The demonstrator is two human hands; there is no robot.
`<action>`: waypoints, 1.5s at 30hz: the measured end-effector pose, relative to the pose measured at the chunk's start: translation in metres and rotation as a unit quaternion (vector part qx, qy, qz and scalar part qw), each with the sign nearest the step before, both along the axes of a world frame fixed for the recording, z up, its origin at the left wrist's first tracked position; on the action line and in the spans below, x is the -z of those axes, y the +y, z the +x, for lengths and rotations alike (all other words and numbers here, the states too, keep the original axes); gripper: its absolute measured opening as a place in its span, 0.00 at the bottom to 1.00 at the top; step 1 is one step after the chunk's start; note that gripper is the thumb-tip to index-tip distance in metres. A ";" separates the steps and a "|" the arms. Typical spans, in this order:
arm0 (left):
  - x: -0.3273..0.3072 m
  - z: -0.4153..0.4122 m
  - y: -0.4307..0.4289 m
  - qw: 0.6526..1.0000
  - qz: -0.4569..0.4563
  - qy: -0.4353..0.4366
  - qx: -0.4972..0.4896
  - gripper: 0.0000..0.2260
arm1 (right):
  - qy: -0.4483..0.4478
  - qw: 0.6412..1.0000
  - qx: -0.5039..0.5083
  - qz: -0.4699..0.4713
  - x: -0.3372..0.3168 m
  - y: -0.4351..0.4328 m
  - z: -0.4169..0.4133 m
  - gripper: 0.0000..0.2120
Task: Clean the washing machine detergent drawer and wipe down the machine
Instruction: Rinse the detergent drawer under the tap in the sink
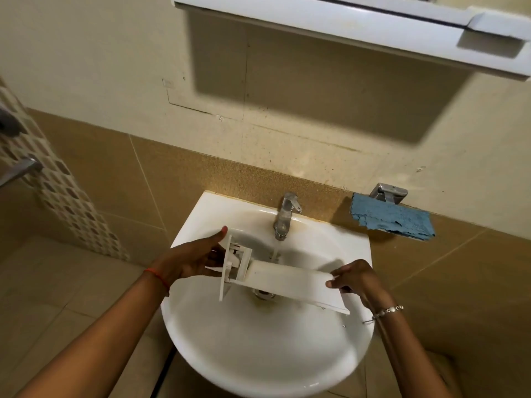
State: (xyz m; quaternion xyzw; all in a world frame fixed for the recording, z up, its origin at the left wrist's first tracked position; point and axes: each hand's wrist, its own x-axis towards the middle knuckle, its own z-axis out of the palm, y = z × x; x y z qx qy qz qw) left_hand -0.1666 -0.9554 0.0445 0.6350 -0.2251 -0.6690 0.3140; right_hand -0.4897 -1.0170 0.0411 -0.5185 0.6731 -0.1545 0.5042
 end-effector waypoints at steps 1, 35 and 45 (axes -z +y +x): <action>0.001 0.002 0.001 1.000 -0.004 0.006 -0.004 0.23 | -0.022 1.000 0.006 -0.014 -0.001 0.004 -0.002 0.09; 0.044 0.005 0.041 0.996 0.045 0.037 0.072 0.08 | -0.514 0.782 0.259 0.239 0.051 -0.029 0.125 0.12; 0.046 -0.005 0.038 0.999 -0.018 -0.036 0.030 0.09 | -0.561 0.770 0.177 0.249 0.059 -0.033 0.128 0.09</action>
